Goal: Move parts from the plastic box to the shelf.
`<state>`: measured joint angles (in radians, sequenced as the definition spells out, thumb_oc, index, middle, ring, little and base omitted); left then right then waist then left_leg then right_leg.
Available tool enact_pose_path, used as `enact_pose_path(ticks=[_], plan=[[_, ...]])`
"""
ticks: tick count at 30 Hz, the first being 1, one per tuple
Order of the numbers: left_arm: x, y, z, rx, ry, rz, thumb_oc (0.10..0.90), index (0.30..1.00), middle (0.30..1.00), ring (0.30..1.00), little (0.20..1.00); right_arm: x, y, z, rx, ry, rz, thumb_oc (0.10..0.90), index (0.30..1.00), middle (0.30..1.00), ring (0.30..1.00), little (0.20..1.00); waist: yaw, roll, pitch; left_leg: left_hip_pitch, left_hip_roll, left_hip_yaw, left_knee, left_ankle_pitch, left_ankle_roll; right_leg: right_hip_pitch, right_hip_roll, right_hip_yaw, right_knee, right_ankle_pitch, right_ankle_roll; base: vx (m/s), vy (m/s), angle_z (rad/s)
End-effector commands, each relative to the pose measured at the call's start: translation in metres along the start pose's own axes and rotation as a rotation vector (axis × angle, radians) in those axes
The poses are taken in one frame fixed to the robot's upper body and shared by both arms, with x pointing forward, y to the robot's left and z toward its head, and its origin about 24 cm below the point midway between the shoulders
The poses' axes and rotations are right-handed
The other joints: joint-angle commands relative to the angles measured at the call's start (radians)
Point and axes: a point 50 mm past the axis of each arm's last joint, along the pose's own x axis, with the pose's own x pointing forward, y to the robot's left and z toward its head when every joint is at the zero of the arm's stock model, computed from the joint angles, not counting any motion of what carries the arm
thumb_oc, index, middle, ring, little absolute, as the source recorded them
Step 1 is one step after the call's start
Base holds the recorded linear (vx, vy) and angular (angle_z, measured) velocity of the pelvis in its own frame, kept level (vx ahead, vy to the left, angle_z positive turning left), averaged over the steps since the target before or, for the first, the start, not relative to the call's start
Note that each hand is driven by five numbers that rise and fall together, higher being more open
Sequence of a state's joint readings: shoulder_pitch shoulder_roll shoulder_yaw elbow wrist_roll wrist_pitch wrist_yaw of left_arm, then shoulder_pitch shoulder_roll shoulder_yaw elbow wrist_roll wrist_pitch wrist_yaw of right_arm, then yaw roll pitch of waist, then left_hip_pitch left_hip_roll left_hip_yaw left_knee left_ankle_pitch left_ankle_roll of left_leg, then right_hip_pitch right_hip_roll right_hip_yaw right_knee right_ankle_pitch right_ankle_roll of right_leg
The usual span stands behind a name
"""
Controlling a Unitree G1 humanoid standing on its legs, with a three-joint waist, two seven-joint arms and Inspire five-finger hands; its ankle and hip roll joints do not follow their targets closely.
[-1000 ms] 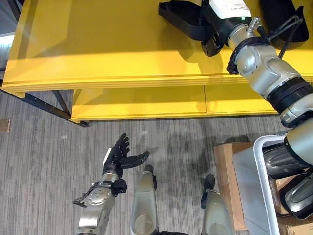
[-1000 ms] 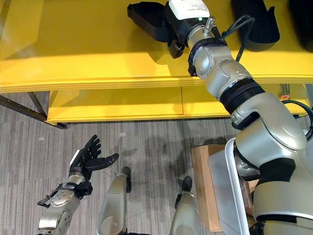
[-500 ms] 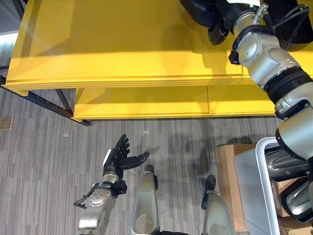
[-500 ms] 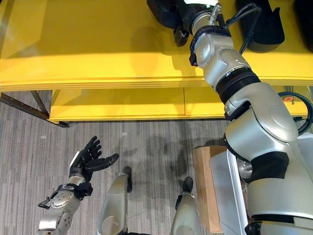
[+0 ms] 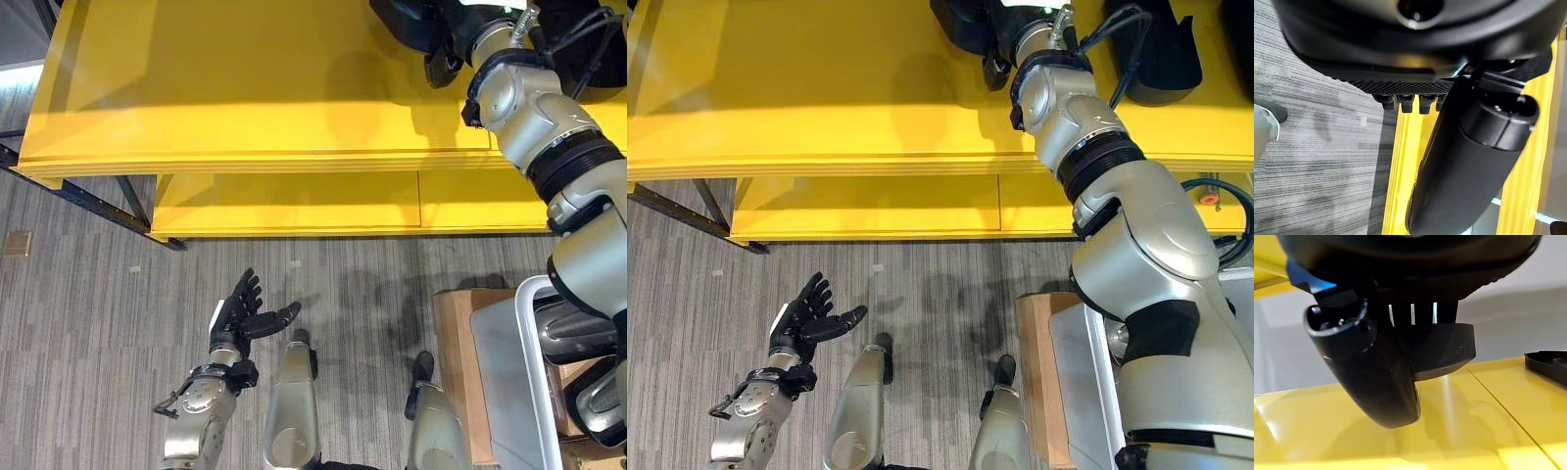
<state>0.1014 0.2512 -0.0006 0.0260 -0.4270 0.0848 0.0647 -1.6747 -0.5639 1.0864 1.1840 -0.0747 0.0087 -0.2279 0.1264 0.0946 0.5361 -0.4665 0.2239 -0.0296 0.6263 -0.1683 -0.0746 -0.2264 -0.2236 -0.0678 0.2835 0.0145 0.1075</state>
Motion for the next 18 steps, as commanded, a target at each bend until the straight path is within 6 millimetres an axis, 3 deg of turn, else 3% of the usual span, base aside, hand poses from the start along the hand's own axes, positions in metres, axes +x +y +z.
enact_pose_path(ticks=[1,7,12,14,15,16,18], plan=[[-0.009,-0.012,0.040,-0.048,-0.227,-0.039,0.900,1.000,1.000,1.000,1.000,0.012,-0.127,0.055,-0.008,-0.123,-0.401,0.400,0.300,0.300,0.300,0.300,0.018,0.058,-0.016,0.050,0.123,-0.054,-0.158,0.259,-0.042,0.088,-0.017,0.059,0.113,0.086,-0.032,0.00,0.000,0.00],[-0.009,-0.012,0.039,-0.061,-0.228,-0.030,0.900,1.000,1.000,1.000,1.000,0.013,-0.122,0.048,-0.051,-0.100,-0.375,0.400,0.300,0.300,0.300,0.300,0.024,0.056,-0.016,0.039,0.123,-0.056,-0.153,0.258,-0.042,0.081,-0.016,0.061,0.115,0.090,-0.033,0.00,0.000,0.00],[-0.010,-0.012,0.038,-0.065,-0.230,-0.027,0.900,1.000,1.000,1.000,1.000,0.014,-0.110,0.041,0.012,-0.080,-0.338,0.414,0.319,0.319,0.319,0.319,0.030,0.057,-0.016,0.032,0.120,-0.058,-0.146,0.257,-0.042,0.078,-0.015,0.059,0.117,0.092,-0.034,0.00,0.000,0.00],[-0.010,-0.011,0.037,-0.072,-0.224,-0.019,0.900,1.000,1.000,1.000,1.000,0.014,-0.106,0.040,0.009,-0.077,-0.326,0.822,0.890,0.890,0.890,0.890,0.030,0.056,-0.016,0.027,0.121,-0.059,-0.139,0.255,-0.042,0.073,-0.014,0.058,0.119,0.095,-0.035,0.00,0.000,0.00],[-0.010,-0.011,0.037,-0.072,-0.224,-0.019,0.900,1.000,1.000,1.000,1.000,0.014,-0.106,0.040,0.008,-0.078,-0.326,0.822,0.890,0.890,0.890,0.890,0.030,0.056,-0.016,0.026,0.121,-0.059,-0.139,0.255,-0.042,0.073,-0.014,0.058,0.119,0.095,-0.035,0.00,0.000,0.00],[-0.010,-0.010,0.036,-0.072,-0.224,-0.017,0.900,1.000,1.000,1.000,1.000,0.014,-0.106,0.040,0.011,-0.078,-0.323,0.900,1.000,1.000,1.000,1.000,0.031,0.057,-0.016,0.025,0.121,-0.059,-0.137,0.254,-0.041,0.072,-0.013,0.058,0.119,0.095,-0.035,0.00,0.000,0.00],[-0.011,-0.009,0.035,-0.072,-0.220,-0.013,0.900,1.000,1.000,1.000,1.000,0.014,-0.104,0.038,0.028,-0.071,-0.319,0.900,1.000,1.000,1.000,1.000,0.033,0.057,-0.016,0.023,0.121,-0.060,-0.135,0.254,-0.041,0.071,-0.011,0.057,0.118,0.096,-0.035,0.00,0.000,0.00]])
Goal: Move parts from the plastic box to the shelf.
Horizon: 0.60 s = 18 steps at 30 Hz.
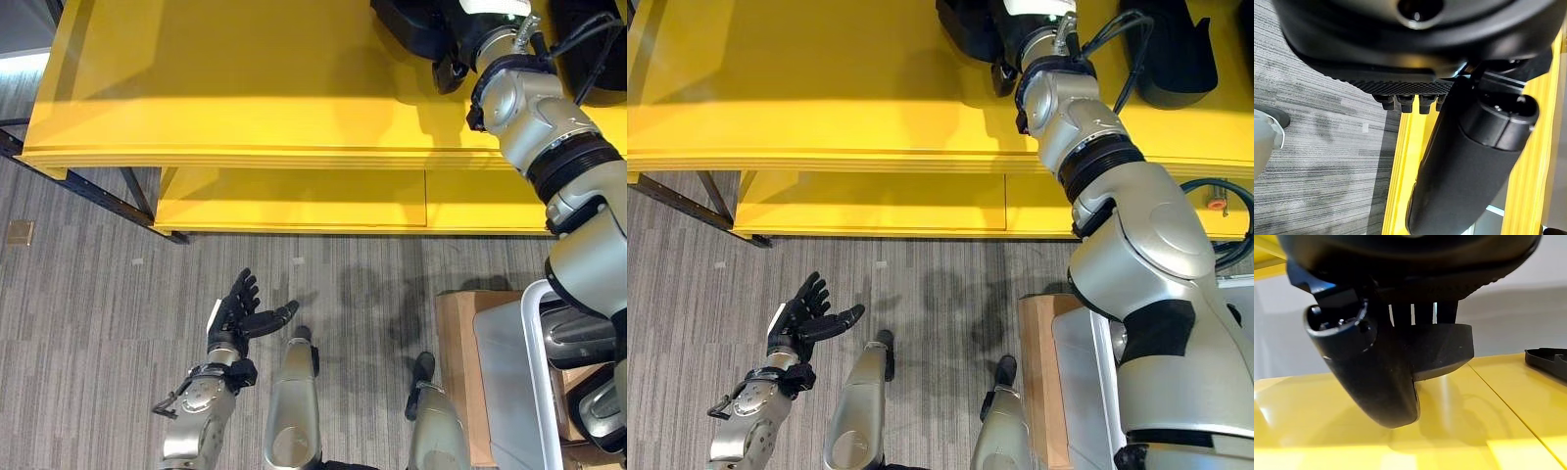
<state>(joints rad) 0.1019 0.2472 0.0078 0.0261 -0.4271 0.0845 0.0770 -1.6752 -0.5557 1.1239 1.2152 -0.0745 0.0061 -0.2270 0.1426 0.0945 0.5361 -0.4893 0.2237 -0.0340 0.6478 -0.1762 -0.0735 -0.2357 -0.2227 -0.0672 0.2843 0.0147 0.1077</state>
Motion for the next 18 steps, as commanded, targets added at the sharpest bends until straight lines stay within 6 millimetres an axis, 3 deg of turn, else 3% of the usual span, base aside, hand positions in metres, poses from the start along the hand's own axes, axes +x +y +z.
enact_pose_path(ticks=[1,18], plan=[[-0.011,-0.011,0.035,-0.070,-0.217,-0.033,0.900,1.000,1.000,1.000,1.000,0.012,-0.110,0.039,0.077,-0.081,-0.337,0.900,1.000,1.000,1.000,1.000,0.016,0.058,-0.016,0.046,0.122,-0.055,-0.156,0.262,-0.042,0.081,-0.011,0.057,0.117,0.096,-0.036,0.00,0.000,0.00],[-0.012,-0.003,0.030,-0.075,-0.194,-0.004,0.900,1.000,1.000,1.000,1.000,0.012,-0.099,0.063,0.108,-0.166,-0.298,0.900,1.000,1.000,1.000,1.000,0.016,0.058,-0.016,0.039,0.127,-0.057,-0.140,0.262,-0.042,0.076,-0.006,0.062,0.126,0.105,-0.032,0.00,0.000,0.00]])
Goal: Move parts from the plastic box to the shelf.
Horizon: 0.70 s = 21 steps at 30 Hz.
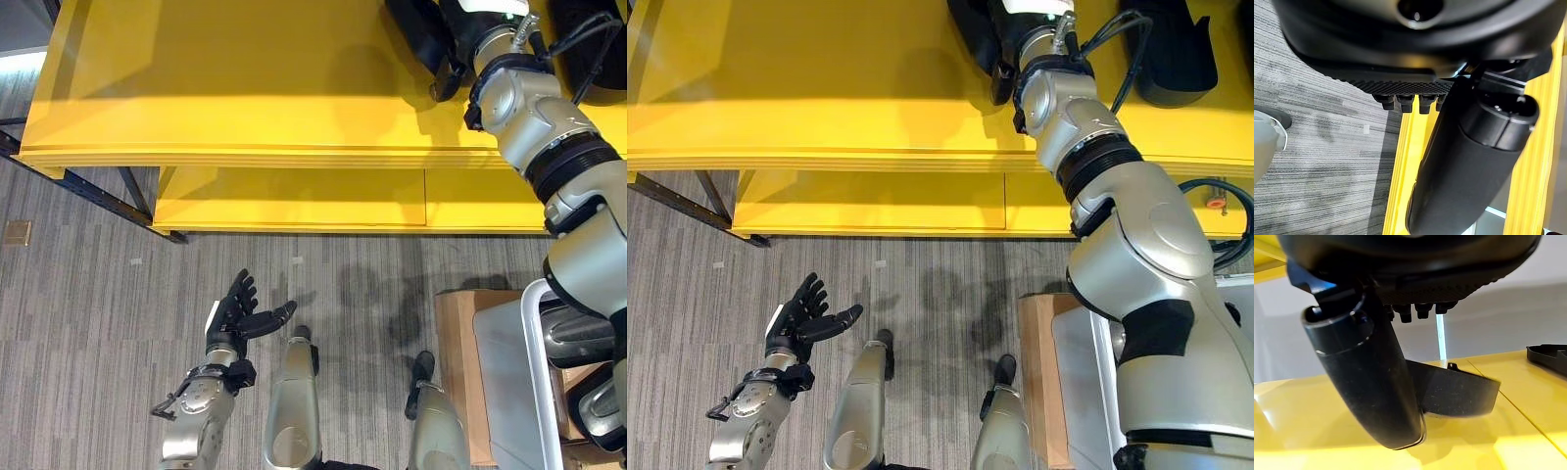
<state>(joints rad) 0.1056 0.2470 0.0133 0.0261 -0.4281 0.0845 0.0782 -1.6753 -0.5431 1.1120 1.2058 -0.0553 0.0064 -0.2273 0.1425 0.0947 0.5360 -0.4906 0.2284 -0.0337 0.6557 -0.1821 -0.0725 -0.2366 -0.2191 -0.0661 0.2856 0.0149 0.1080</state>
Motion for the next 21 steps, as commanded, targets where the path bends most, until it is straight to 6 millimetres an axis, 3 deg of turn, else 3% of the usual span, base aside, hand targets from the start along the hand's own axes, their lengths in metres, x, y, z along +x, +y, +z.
enact_pose_path(ticks=[1,11,17,21], plan=[[-0.011,-0.005,0.031,-0.076,-0.197,-0.009,0.900,1.000,1.000,1.000,1.000,0.012,-0.096,0.063,0.067,-0.175,-0.288,0.900,1.000,1.000,1.000,1.000,0.017,0.058,-0.016,0.041,0.121,-0.058,-0.147,0.268,-0.043,0.076,-0.009,0.060,0.126,0.105,-0.032,0.00,0.000,0.00],[-0.010,0.000,0.030,-0.065,-0.187,0.003,0.900,1.000,1.000,1.000,1.000,0.007,-0.074,0.083,0.139,-0.267,-0.219,0.900,1.000,1.000,1.000,1.000,0.018,0.057,-0.016,0.025,0.121,-0.062,-0.128,0.267,-0.042,0.064,-0.004,0.062,0.136,0.111,-0.035,0.00,-0.001,-0.01],[-0.010,0.002,0.027,-0.068,-0.180,0.012,0.900,1.000,1.000,1.000,1.000,0.005,-0.049,0.085,0.418,-0.241,-0.152,0.900,1.000,1.000,1.000,1.000,0.017,0.057,-0.016,0.022,0.121,-0.063,-0.121,0.266,-0.043,0.059,-0.003,0.061,0.142,0.113,-0.037,0.00,0.000,-0.01],[-0.010,0.003,0.025,-0.062,-0.167,0.008,0.900,1.000,1.000,1.000,1.000,0.002,-0.040,0.090,0.510,-0.245,-0.126,0.900,1.000,1.000,1.000,1.000,0.015,0.054,-0.016,0.021,0.122,-0.063,-0.118,0.268,-0.044,0.059,-0.002,0.062,0.143,0.116,-0.038,0.00,0.000,0.00]])
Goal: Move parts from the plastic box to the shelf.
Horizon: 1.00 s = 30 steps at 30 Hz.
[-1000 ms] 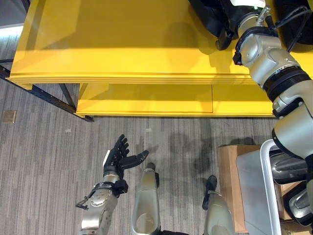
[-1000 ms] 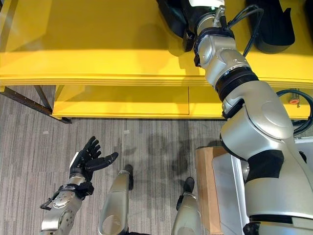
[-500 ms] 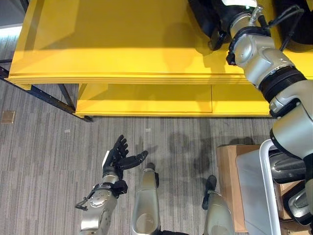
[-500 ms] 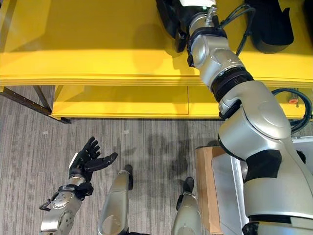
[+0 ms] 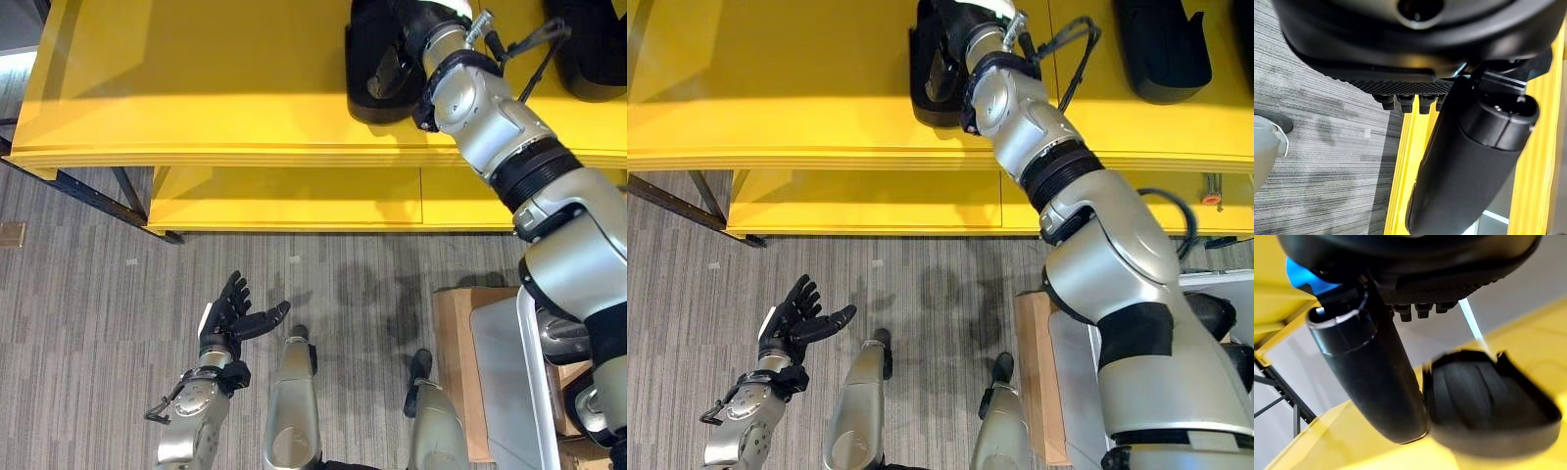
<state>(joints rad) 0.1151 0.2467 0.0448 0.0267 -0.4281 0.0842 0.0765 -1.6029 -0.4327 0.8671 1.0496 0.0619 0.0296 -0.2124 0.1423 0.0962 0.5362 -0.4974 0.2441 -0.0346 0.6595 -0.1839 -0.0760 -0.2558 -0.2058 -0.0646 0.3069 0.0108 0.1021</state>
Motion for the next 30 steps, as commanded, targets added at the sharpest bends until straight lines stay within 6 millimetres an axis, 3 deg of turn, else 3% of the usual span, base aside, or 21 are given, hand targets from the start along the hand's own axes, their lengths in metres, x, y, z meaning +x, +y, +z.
enact_pose_path(ticks=[1,13,21,26,30], plan=[[-0.009,-0.005,0.024,-0.055,-0.160,-0.024,0.900,1.000,1.000,1.000,1.000,0.008,-0.036,0.053,0.086,-0.167,-0.124,0.900,1.000,1.000,1.000,1.000,0.016,0.052,-0.016,0.027,0.105,-0.063,-0.121,0.270,-0.041,0.077,-0.015,0.062,0.122,0.120,-0.032,0.00,0.000,0.00],[-0.011,-0.002,0.024,-0.050,-0.159,-0.015,0.900,1.000,1.000,1.000,1.000,0.009,-0.039,0.042,-0.015,-0.139,-0.122,0.900,1.000,1.000,1.000,1.000,0.016,0.051,-0.016,0.023,0.108,-0.066,-0.120,0.269,-0.041,0.071,-0.011,0.064,0.124,0.125,-0.031,0.00,0.000,0.00],[-0.010,-0.002,0.022,-0.044,-0.146,-0.018,0.900,1.000,1.000,1.000,1.000,0.008,-0.049,0.048,-0.064,-0.183,-0.152,0.900,1.000,1.000,1.000,1.000,0.005,0.048,-0.016,0.027,0.112,-0.065,-0.121,0.267,-0.043,0.075,-0.008,0.064,0.117,0.126,-0.029,0.00,0.000,0.00],[-0.009,-0.001,0.024,-0.045,-0.151,-0.009,0.900,1.000,1.000,1.000,1.000,0.001,-0.059,0.057,-0.073,-0.260,-0.197,0.900,1.000,1.000,1.000,1.000,-0.007,0.043,-0.016,0.027,0.114,-0.064,-0.118,0.266,-0.046,0.070,-0.008,0.066,0.119,0.127,-0.027,0.00,0.000,0.00],[-0.006,-0.002,0.027,-0.033,-0.159,-0.001,0.900,1.000,1.000,1.000,1.000,-0.027,-0.063,0.044,0.055,-0.358,-0.265,0.900,1.000,1.000,1.000,1.000,-0.029,0.029,-0.016,0.028,0.115,-0.062,-0.118,0.265,-0.050,0.062,-0.012,0.068,0.124,0.123,-0.028,0.00,-0.005,0.01]])
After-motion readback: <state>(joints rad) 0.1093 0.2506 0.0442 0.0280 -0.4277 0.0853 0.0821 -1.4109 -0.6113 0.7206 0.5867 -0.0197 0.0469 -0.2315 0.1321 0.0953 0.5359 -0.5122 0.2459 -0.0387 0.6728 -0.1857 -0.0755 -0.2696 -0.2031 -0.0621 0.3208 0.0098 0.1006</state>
